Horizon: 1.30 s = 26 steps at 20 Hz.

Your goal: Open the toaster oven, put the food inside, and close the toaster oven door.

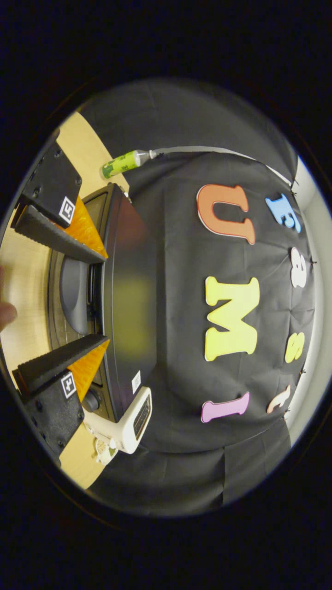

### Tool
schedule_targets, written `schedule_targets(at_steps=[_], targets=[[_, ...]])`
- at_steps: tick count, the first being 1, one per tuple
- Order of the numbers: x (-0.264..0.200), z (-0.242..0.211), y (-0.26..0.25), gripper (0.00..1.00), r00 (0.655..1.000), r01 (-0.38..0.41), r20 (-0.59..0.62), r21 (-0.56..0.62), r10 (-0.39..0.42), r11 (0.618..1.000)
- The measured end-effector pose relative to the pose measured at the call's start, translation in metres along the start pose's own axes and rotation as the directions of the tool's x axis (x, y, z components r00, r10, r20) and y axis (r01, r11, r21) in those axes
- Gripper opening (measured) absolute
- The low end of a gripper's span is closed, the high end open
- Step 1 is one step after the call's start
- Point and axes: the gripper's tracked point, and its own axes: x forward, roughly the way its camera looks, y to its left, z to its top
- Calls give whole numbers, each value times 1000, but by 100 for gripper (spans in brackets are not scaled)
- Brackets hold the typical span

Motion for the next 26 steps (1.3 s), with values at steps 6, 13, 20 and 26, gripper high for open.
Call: schedule_targets(at_steps=[6, 13, 20, 26], targets=[[-9, -11, -1, 100, 998, -37, -37, 99, 41, 994], [-43, -31, 1, 100, 994, -32, -104, 41, 36, 999], [-85, -72, -1, 100, 981, -28, -193, -9, 25, 1000], [-102, -111, -1, 100, 964, -63, -262, -49, 48, 997]])
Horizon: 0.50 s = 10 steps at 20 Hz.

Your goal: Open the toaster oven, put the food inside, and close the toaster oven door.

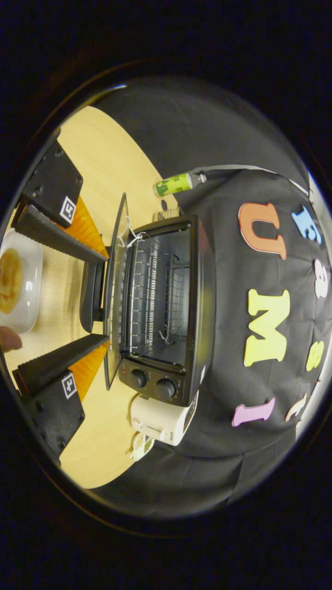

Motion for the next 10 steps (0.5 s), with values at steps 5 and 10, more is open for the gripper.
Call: schedule_targets(at_steps=[5, 10], targets=[[2, -27, 2, 100, 994, -31, -107, 39, 35, 999], [-3, -56, 6, 100, 979, -75, -187, 64, 86, 995]])
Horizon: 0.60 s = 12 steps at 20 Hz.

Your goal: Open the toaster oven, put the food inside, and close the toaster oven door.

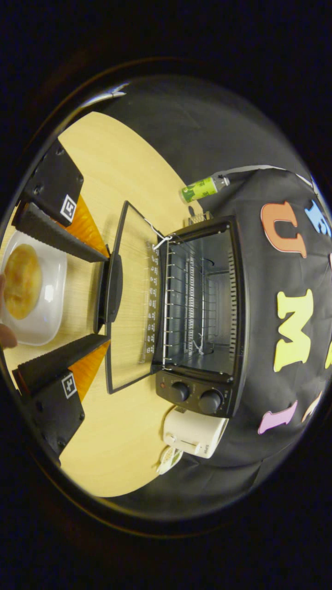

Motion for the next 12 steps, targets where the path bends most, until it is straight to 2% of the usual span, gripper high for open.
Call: schedule_targets(at_steps=[4, 7, 12], targets=[[-22, 9, -3, 100, 999, 4, 52, -10, -3, 1000], [-52, 21, -2, 100, 990, 12, 141, -35, -7, 999], [-126, 33, 13, 100, 944, -16, 327, -111, 52, 994]])
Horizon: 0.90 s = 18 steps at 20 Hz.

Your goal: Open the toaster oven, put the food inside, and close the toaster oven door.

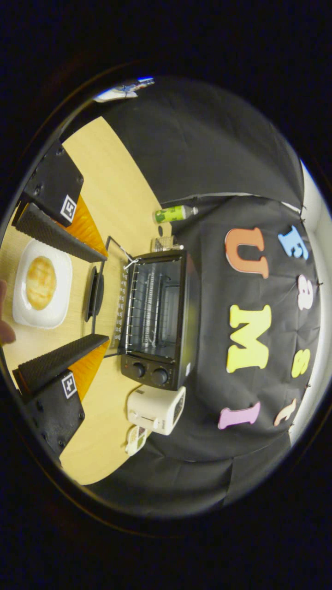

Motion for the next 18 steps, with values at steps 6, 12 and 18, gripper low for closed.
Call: schedule_targets(at_steps=[6, 12, 18], targets=[[-48, -27, 10, 100, 995, -75, 66, 3, 74, 997], [-41, -89, 12, 100, 995, -97, -34, -33, 96, 995], [-20, -123, 13, 100, 988, -96, -128, -33, 91, 995]])
